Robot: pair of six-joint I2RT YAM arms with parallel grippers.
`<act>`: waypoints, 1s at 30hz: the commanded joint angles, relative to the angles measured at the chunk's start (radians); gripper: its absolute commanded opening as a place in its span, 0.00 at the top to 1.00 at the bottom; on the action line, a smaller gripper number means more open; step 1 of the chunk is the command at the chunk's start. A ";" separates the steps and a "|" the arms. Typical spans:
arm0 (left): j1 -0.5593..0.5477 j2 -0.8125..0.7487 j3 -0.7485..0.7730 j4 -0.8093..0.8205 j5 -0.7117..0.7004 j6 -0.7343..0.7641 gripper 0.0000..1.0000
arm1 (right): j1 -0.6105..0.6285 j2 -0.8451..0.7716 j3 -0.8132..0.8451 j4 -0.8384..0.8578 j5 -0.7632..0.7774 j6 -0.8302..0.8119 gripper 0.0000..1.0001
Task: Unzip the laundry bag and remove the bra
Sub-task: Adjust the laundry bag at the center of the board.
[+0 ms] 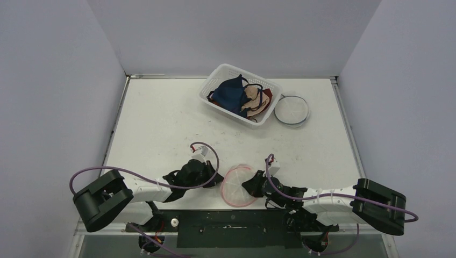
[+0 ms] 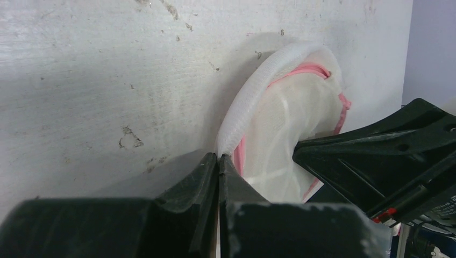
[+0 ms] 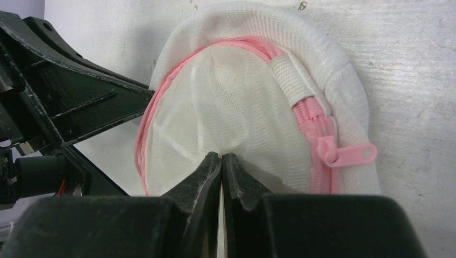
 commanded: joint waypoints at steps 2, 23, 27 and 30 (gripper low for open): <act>-0.013 -0.185 0.019 -0.171 -0.059 0.023 0.92 | 0.004 -0.003 -0.005 -0.018 0.045 0.007 0.95; -0.089 -0.286 0.108 -0.226 0.095 0.141 0.64 | 0.037 0.065 0.085 -0.081 0.085 -0.023 0.95; -0.096 -0.212 0.114 -0.217 0.090 0.167 0.75 | 0.046 0.086 0.115 -0.096 0.090 -0.033 0.95; -0.096 -0.193 0.109 -0.233 0.042 0.184 0.78 | 0.059 0.093 0.132 -0.105 0.102 -0.041 0.95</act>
